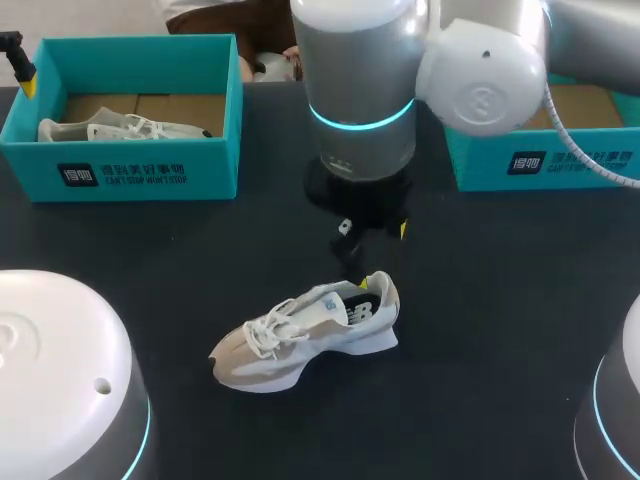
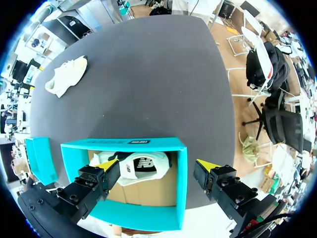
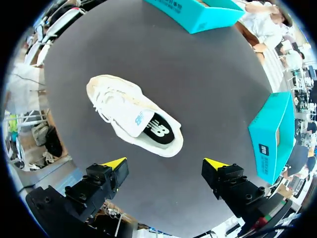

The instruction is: Take the shoe out of the shoebox, open the shoe tongue, remove and reinsert the insole, then place the shoe into the shoebox

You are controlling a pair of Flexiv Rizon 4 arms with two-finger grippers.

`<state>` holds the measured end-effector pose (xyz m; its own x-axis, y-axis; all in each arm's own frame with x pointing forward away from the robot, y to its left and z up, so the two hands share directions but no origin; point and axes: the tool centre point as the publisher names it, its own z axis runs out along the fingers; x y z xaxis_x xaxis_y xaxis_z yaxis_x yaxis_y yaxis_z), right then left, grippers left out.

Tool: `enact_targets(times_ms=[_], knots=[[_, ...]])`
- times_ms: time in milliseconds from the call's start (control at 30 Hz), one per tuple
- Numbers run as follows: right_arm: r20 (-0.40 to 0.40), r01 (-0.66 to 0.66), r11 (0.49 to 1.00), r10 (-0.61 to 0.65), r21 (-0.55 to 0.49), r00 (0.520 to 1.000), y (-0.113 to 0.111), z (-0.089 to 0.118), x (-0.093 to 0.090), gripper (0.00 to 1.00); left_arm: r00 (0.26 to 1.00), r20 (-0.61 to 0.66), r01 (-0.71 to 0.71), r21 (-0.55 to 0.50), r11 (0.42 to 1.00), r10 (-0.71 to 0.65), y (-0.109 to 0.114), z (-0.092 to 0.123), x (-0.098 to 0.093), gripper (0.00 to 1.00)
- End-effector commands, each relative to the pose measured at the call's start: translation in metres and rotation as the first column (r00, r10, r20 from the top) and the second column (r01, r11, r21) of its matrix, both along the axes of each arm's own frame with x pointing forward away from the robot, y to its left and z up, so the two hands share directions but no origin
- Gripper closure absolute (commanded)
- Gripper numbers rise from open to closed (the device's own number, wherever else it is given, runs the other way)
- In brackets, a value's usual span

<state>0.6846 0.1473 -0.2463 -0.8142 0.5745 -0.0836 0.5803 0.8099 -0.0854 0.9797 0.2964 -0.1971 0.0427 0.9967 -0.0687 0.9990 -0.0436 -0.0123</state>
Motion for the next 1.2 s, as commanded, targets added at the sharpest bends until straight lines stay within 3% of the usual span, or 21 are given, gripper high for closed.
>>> enact_targets(times_ms=[33, 133, 267, 433, 600, 700, 1200], knots=[[0.053, -0.103, 0.991, 0.099, 0.084, 0.994, 0.001, 0.000, -0.003, 0.00, 1.000, 0.003, 0.001, 0.003, 1.000, -0.001, 0.000, 0.000, -0.001, 0.00], [0.129, -0.238, 0.948, 0.214, 0.210, 0.968, -0.008, 0.003, -0.009, 0.00, 1.000, 0.003, 0.001, 0.003, 1.000, -0.001, 0.000, 0.000, -0.001, 0.00], [0.172, -0.332, 0.895, 0.292, 0.296, 0.941, -0.019, 0.003, -0.012, 0.00, 1.000, 0.003, 0.001, 0.003, 1.000, -0.001, 0.000, 0.000, -0.001, 0.00], [0.172, -0.443, 0.822, 0.408, 0.357, 0.896, -0.029, -0.003, -0.011, 0.00, 1.000, 0.003, 0.001, 0.003, 1.000, -0.001, 0.000, 0.000, -0.001, 0.00], [0.263, -0.534, 0.723, 0.465, 0.439, 0.846, -0.034, -0.002, -0.010, 0.00, 1.000, 0.003, 0.001, 0.003, 1.000, -0.001, 0.000, 0.000, -0.001, 0.00], [0.279, -0.569, 0.693, 0.497, 0.443, 0.822, -0.037, -0.004, -0.009, 0.00, 1.000, 0.003, 0.001, 0.003, 1.000, -0.001, 0.000, 0.000, -0.001, 0.00], [0.279, -0.569, 0.693, 0.497, 0.443, 0.822, -0.037, -0.004, -0.009, 0.00, 1.000, 0.003, 0.001, 0.003, 1.000, -0.001, 0.000, 0.000, -0.001, 0.00]])
